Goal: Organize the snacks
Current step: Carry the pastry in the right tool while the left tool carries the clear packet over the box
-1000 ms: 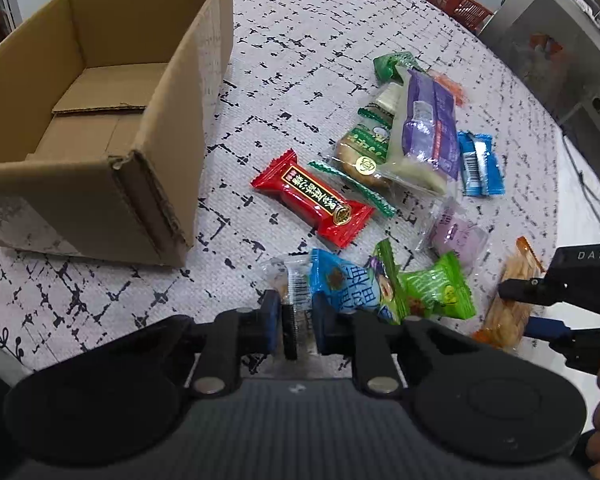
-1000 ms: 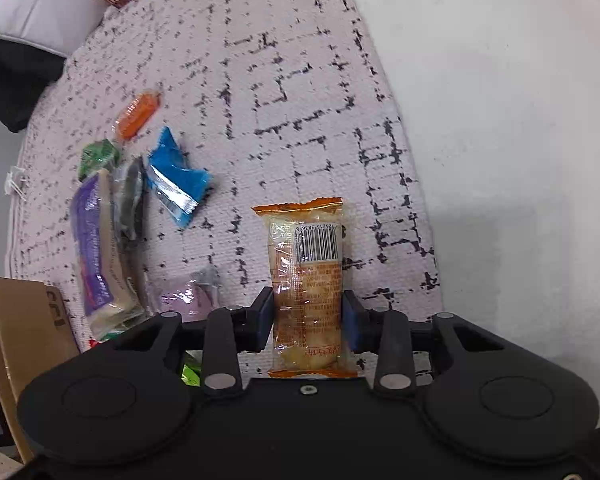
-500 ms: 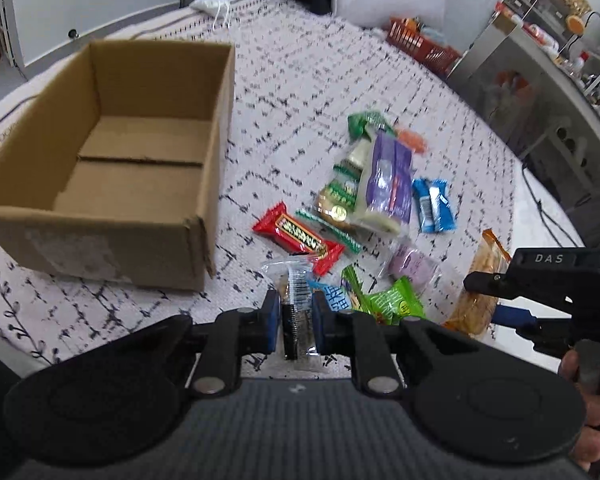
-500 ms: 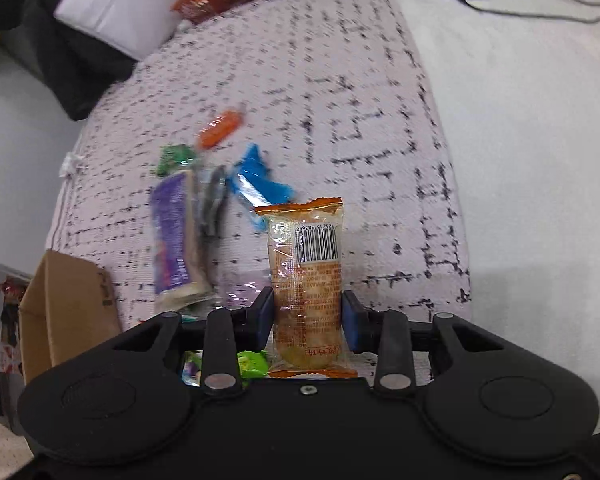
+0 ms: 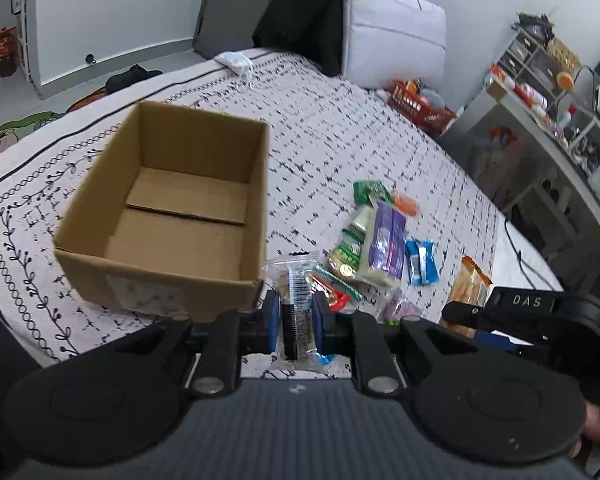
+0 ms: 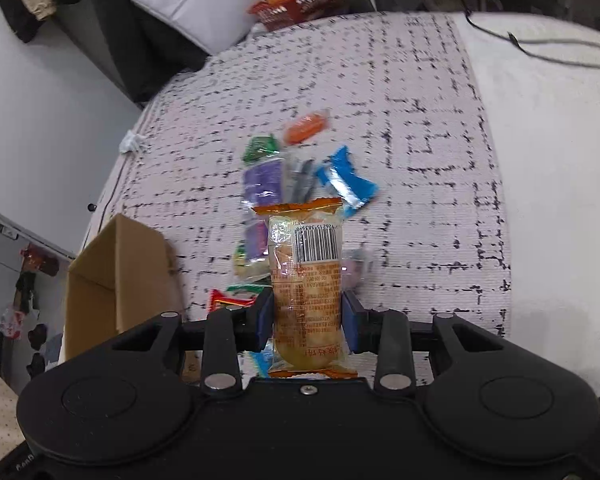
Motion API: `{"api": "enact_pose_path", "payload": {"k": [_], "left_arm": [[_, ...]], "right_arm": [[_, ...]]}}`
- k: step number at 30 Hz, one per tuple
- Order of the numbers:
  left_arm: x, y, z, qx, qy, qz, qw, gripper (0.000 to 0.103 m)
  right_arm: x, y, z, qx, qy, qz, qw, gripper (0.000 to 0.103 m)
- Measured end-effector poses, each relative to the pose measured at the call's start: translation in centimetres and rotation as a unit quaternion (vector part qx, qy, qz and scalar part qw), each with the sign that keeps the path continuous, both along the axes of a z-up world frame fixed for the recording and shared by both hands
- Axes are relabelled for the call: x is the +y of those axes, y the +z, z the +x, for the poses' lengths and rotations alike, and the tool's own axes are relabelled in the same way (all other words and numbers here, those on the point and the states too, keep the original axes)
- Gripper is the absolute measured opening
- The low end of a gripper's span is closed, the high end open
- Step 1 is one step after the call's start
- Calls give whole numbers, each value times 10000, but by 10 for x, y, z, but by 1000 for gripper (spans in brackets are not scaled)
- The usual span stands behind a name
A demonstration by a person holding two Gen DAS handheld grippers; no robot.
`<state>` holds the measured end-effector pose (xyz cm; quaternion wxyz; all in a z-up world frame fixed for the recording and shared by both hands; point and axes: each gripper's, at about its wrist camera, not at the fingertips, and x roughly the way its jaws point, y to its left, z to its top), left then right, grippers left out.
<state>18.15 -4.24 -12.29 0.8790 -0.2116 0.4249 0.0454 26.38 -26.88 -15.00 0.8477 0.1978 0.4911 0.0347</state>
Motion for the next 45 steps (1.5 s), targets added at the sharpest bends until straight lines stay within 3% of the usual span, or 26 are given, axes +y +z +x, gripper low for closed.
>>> {"api": "enact_pose_path", "payload": {"k": [13,24,45], "left_arm": [[51,17,-15,-295,332,-314,9985,16],[94,17,-22,-388,470,-573,9965,16],[155,-15,-11,-273,697,-1198,9900,16]], "right_arm": [[67,34,-14,-336,494,127,9981,35],[115,44,-17,-469,745,125,9960,35],[192,38,-8,-433,1315,-93,9903,35]]}}
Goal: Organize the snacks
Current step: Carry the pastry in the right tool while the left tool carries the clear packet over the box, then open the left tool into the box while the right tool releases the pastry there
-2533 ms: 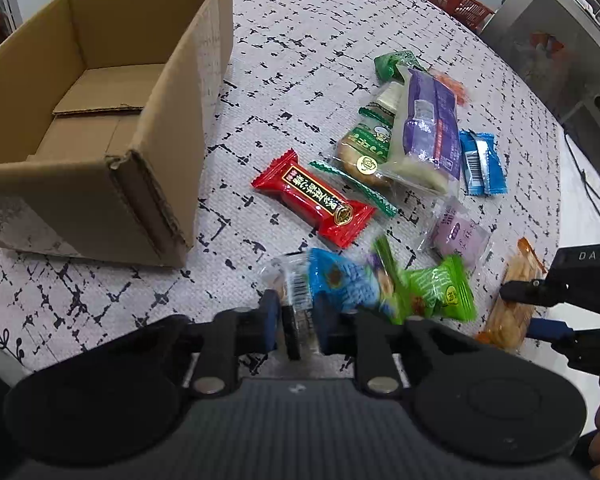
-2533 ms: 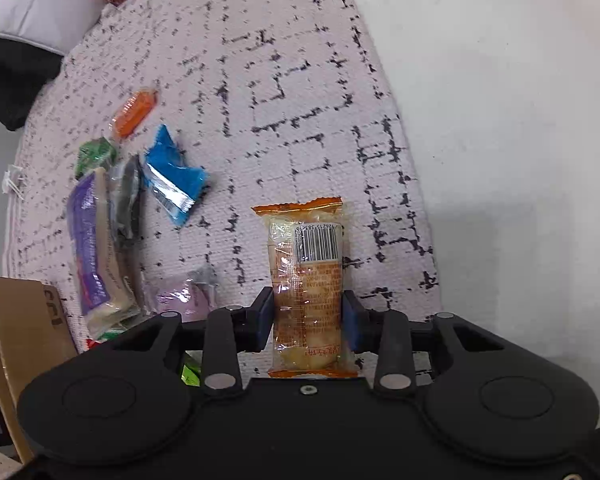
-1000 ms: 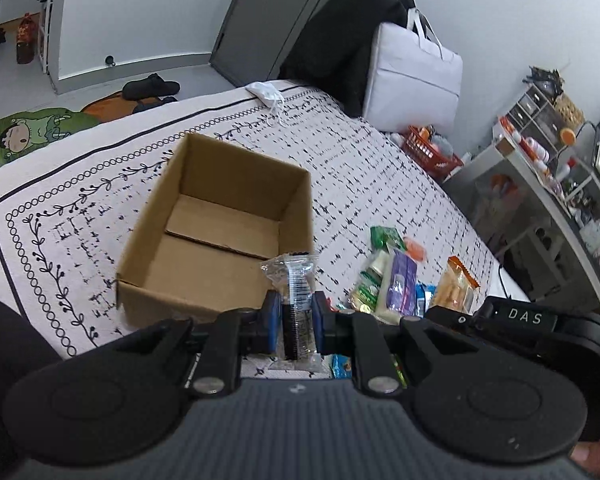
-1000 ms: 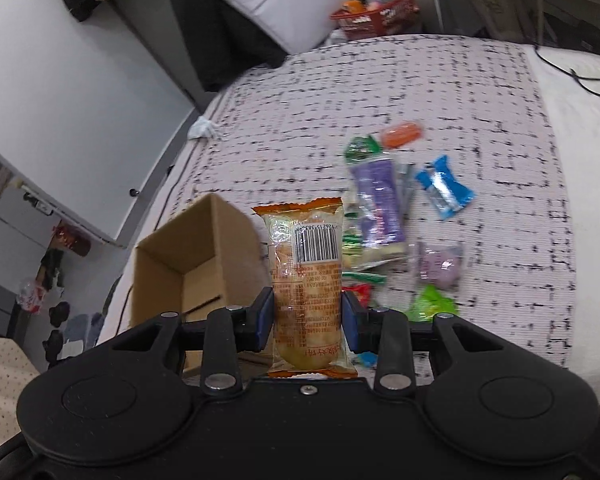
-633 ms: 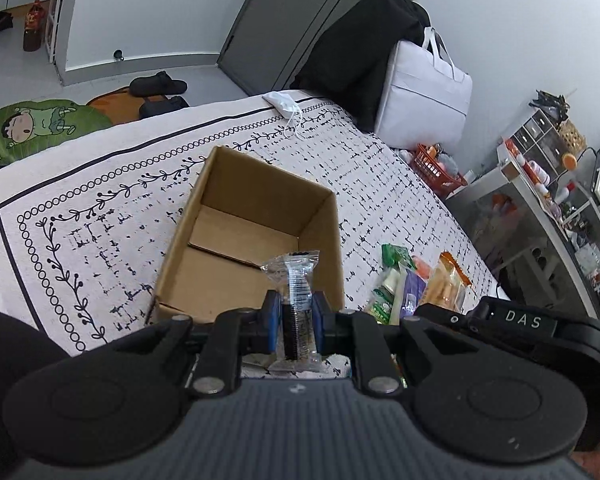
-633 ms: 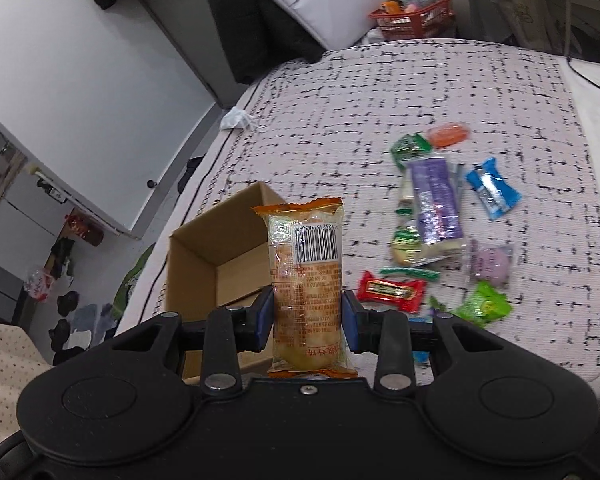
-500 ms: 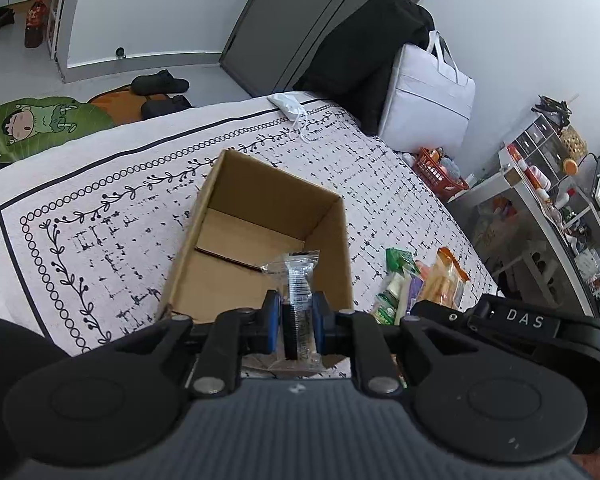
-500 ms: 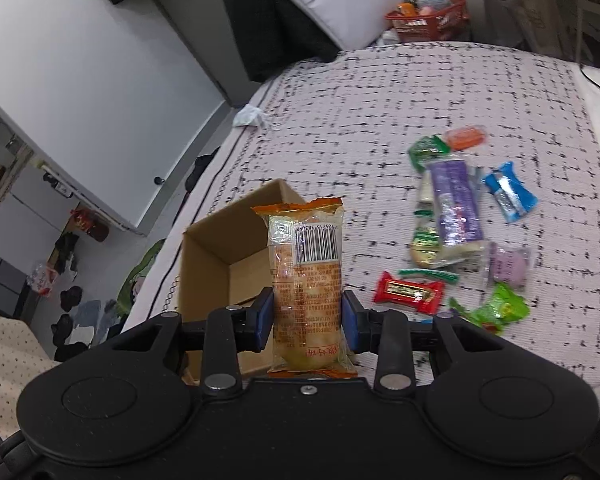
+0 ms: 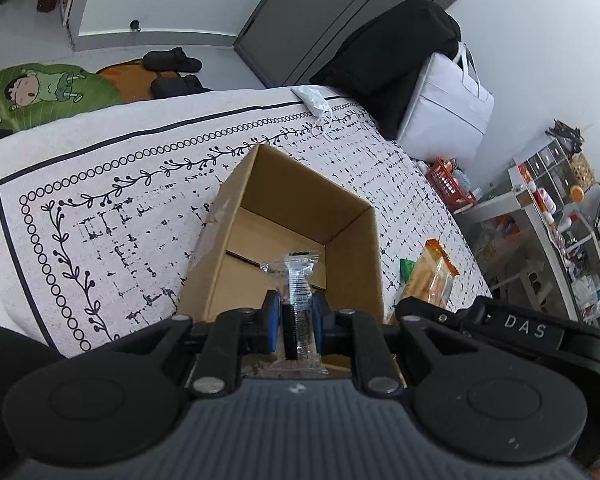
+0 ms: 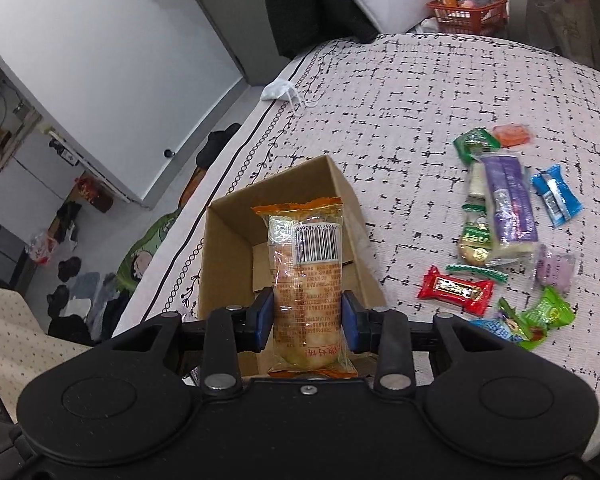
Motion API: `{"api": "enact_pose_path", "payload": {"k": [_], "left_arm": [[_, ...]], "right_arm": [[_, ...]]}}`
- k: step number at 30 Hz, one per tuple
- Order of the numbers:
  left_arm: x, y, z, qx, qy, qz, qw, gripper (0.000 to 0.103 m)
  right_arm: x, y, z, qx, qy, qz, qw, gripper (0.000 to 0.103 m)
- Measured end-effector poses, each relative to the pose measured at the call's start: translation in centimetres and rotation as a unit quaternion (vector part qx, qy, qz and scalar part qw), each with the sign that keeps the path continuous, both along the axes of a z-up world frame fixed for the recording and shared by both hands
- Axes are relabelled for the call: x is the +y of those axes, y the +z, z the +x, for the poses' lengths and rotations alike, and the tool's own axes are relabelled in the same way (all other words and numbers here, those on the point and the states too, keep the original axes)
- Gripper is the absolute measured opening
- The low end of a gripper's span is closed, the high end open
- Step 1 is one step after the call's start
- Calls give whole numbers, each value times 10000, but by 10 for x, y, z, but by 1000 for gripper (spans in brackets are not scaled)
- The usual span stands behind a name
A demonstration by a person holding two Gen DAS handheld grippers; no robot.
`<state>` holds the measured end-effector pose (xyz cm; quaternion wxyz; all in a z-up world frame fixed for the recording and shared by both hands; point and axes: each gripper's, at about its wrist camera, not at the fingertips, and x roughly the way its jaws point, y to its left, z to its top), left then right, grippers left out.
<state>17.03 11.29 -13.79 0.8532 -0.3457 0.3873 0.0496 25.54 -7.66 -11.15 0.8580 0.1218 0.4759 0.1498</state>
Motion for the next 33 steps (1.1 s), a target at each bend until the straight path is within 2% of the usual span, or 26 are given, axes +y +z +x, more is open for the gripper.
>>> {"api": "enact_pose_path", "payload": {"k": [10,15,20,22,26,28,33], "left_arm": [[10,-15,12,58,-98,-173,9998,17],[14,-16,15,87,37,-170,9998,22],[20,-10,11,139,136,-86,9998,33],[22,-5,8,127,202,35,9997,43],[27,1,3,156,295,170,9993,55],[28,2,2,224,327,194,9990,64],[24,7,-2,301,376,309,9984,72]], "right_arm": [[17,-10,8,89,59,-101,9999,35],[20,-11,13,95,89,-120,9998,35],[25,-16,16,157,142,-68,9998,35],[28,-17,16,191,220,-43,9996,37],[29,-14,13,133,257,14,9996,51],[25,-11,11,87,214,14,9997,53],[7,-7,8,51,47,0,10000,61]]}}
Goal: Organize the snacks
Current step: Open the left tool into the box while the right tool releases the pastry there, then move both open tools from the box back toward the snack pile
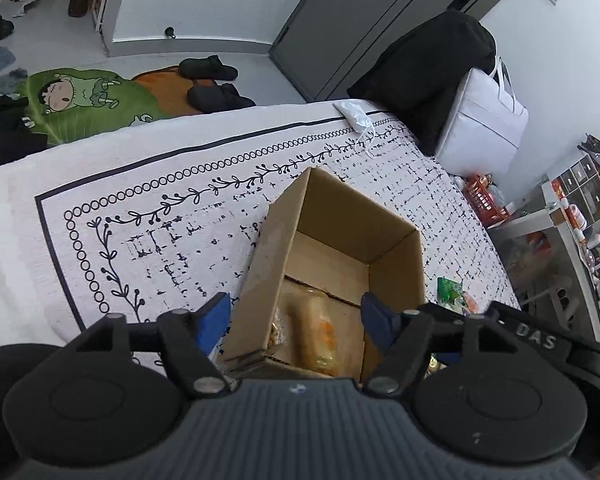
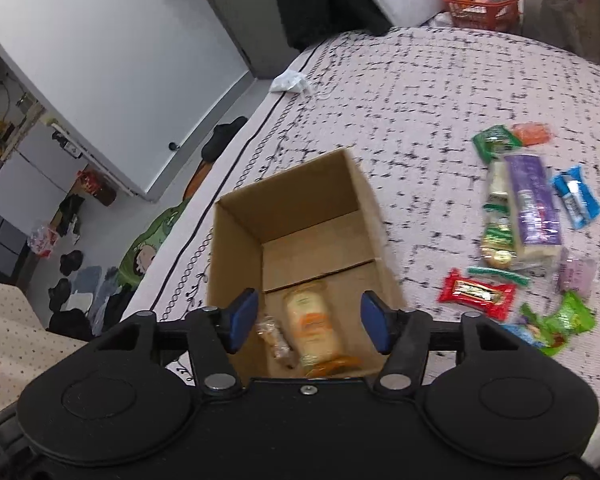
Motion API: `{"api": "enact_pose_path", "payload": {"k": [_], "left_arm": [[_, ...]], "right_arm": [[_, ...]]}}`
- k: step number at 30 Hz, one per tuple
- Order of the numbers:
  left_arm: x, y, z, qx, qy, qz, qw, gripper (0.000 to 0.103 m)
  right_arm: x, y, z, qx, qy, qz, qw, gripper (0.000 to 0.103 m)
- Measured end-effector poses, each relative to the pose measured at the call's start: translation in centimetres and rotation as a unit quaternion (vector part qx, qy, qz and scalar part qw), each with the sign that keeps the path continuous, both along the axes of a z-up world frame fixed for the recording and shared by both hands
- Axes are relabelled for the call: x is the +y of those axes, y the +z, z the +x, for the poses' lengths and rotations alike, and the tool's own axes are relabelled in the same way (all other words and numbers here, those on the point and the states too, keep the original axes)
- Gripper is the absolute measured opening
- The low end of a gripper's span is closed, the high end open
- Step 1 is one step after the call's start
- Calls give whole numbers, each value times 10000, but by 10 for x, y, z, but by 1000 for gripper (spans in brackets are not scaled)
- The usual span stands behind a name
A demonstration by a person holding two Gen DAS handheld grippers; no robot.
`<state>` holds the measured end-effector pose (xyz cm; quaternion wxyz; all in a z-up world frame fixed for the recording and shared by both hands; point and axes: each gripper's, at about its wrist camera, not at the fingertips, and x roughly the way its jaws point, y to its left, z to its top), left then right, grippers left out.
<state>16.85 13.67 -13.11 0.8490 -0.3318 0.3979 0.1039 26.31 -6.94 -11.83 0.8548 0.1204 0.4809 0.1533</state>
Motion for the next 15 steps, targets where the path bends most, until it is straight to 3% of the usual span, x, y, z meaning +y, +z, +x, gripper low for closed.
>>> {"api": "enact_pose_path", "payload": {"k": [4,8,15], "left_arm": [[-7,6,-2,-17,-14,69,10000,80],[-18,12,-5,-42,-68,160,9998,83],[-34,25,-17,-162,-204,307,9992,102]], "right_arm": [[-19,6,-6,-55,-164,-33,9998,66],[-37,13,-12,-141,-238,-78,9996,78],[-65,26,-20,-521,-409,-79,9978,97]]}}
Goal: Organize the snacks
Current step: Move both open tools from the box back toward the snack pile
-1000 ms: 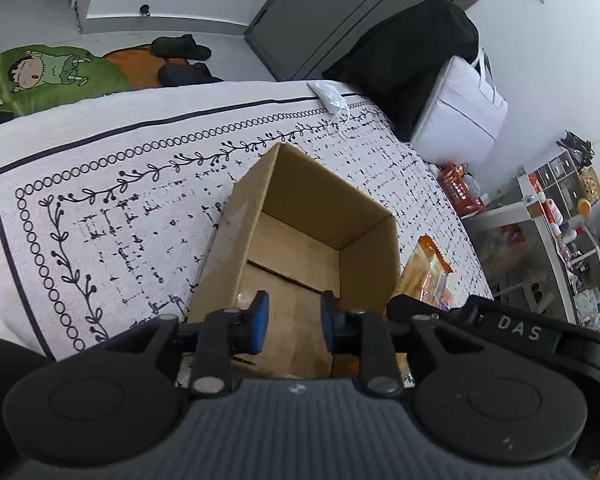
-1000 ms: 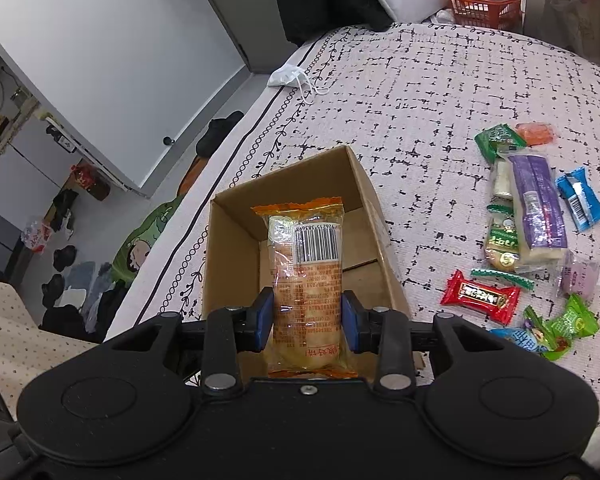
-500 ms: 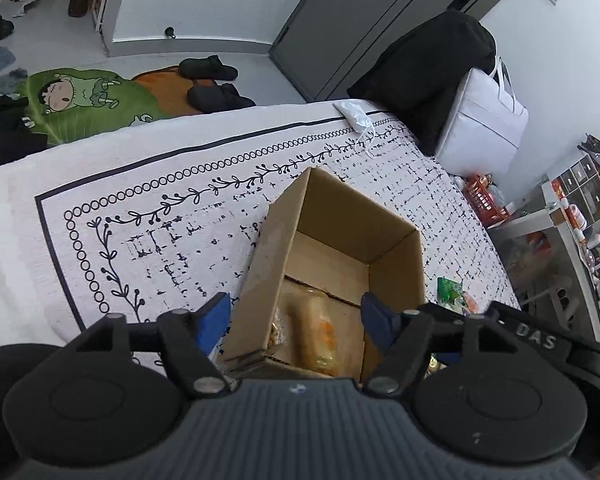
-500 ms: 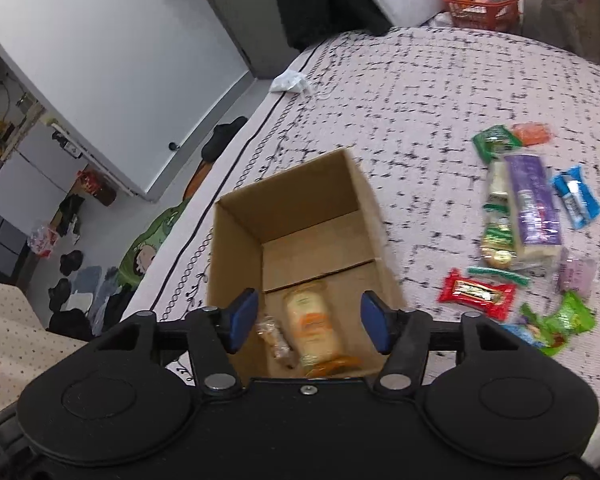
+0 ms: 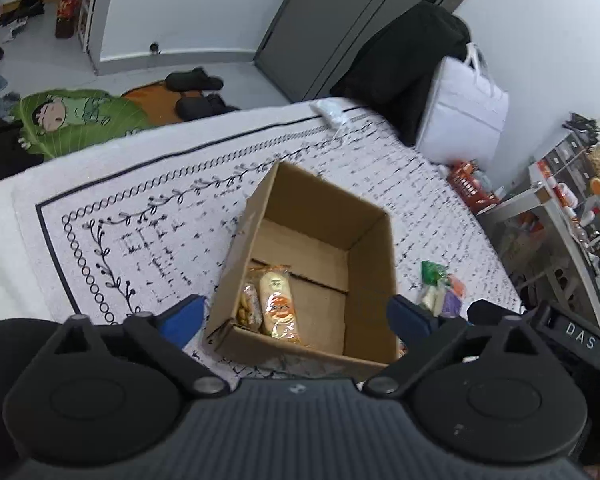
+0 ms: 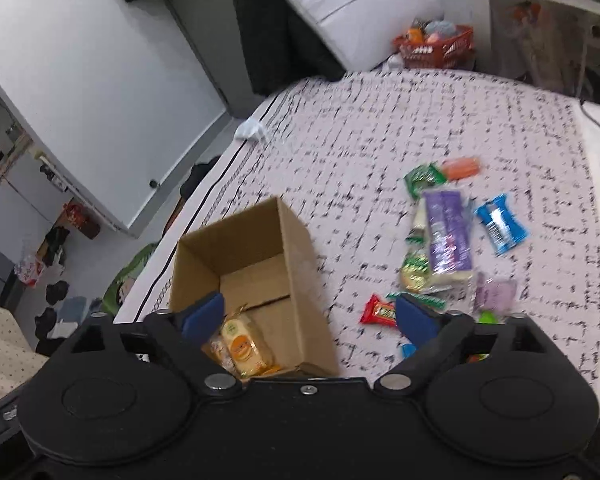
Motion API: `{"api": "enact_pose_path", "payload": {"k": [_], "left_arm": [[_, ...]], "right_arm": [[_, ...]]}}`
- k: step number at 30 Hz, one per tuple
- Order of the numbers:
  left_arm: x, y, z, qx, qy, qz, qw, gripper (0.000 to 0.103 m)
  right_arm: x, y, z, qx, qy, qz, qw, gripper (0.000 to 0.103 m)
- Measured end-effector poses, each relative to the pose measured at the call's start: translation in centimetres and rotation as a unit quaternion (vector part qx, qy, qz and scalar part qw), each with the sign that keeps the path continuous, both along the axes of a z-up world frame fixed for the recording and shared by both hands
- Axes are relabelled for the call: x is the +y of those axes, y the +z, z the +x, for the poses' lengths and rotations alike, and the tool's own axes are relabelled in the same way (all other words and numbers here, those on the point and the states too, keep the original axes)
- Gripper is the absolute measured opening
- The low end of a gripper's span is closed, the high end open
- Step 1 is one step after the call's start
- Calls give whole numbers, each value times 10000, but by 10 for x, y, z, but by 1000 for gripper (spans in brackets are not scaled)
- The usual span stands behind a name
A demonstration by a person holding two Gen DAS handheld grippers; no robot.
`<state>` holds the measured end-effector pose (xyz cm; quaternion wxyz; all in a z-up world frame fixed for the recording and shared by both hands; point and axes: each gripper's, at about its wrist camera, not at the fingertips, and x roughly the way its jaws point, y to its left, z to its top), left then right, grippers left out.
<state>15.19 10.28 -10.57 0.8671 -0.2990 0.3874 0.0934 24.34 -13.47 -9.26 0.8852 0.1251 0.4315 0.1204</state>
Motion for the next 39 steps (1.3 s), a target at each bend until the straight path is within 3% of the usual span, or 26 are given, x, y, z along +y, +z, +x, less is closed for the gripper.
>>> {"api": "enact_pose_path", "payload": {"k": [17,31,39], "left_arm": [[-23,44,-29,-283,-14,571,9980,103],[-60,54,-28,-286,-293,840,9956,103],[-79,43,-24,-14,-395,841,9957,103]], "right_arm": [[-43,1,-14,-351,226,-134,9990,101],[-93,-8,-15,-253,-42,190,9995,101],[-111,-19,-14,-95,-109,289,9995,101]]}}
